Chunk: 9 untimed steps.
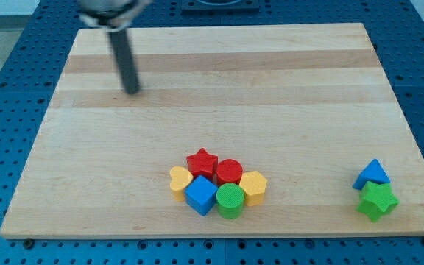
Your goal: Move your arm towards the group of blocks
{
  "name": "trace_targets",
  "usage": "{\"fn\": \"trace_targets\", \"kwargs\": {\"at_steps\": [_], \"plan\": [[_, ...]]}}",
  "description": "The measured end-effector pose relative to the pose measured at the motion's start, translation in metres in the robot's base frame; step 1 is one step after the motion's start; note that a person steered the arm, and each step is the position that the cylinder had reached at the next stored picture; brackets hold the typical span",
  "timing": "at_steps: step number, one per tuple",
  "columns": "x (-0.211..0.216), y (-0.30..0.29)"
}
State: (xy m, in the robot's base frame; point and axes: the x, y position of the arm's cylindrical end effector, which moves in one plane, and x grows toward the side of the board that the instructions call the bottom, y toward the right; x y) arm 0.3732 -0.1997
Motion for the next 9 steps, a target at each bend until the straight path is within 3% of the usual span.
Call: {"fn": "trace_targets", "kwargs": {"at_steps": [1,2,3,4,9], "plan": [[0.112,-0.059],[0.121,-0.063],[0.218,-0.063],[0.243,-0.062],[0.245,-0.055]]}}
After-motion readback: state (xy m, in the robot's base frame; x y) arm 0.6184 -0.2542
